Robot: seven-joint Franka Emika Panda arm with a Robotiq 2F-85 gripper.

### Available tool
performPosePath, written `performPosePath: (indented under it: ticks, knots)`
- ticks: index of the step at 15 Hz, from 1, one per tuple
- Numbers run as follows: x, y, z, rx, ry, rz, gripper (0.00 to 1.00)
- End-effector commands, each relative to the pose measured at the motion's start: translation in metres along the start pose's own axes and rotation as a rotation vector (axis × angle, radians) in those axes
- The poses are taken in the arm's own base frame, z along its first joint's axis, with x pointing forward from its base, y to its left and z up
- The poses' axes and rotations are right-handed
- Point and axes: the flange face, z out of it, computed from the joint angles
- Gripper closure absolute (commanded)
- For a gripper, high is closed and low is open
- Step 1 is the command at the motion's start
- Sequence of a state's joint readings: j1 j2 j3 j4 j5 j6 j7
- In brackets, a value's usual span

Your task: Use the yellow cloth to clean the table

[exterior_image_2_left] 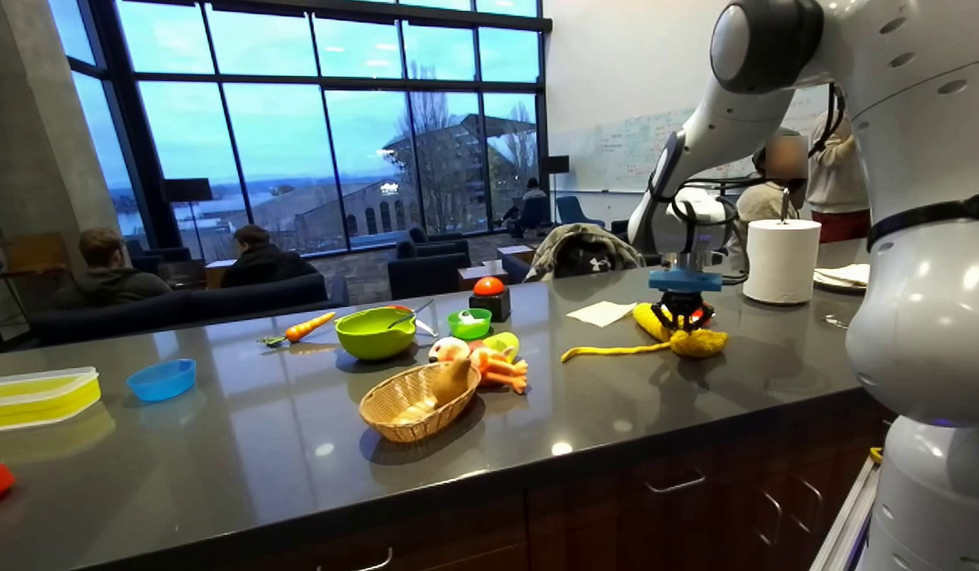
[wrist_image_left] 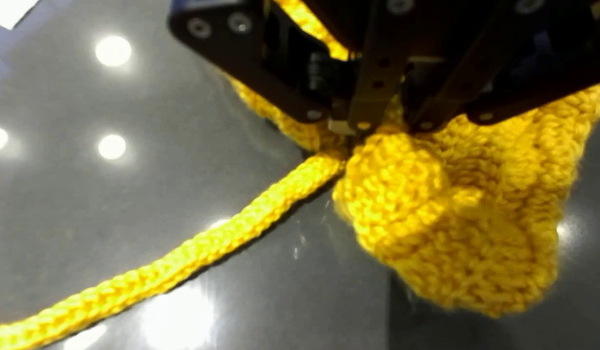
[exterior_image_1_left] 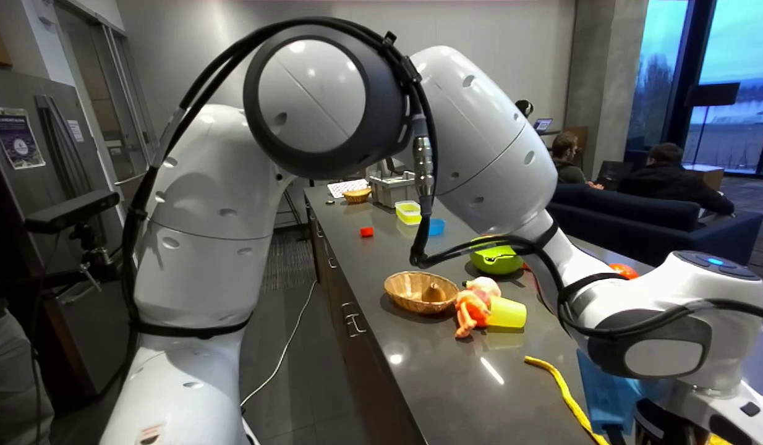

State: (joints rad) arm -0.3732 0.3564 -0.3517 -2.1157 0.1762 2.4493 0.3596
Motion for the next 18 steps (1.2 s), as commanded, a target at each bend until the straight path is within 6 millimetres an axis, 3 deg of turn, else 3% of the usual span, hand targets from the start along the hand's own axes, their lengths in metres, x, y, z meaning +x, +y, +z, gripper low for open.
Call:
performPosePath:
  ticks: [1,8,11,13,18]
  knots:
    - [0.033,0.039,0.052,-0.093,-0.045,0.065,1.00]
    - [0.072,0.069,0.053,-0.069,-0.105,0.187,1.00]
    - [0.075,0.061,0.048,-0.050,-0.127,0.179,1.00]
    - [0.066,0.038,0.040,-0.042,-0.127,0.123,1.00]
    - [0.015,-0.040,0.030,-0.062,-0.097,-0.126,1.00]
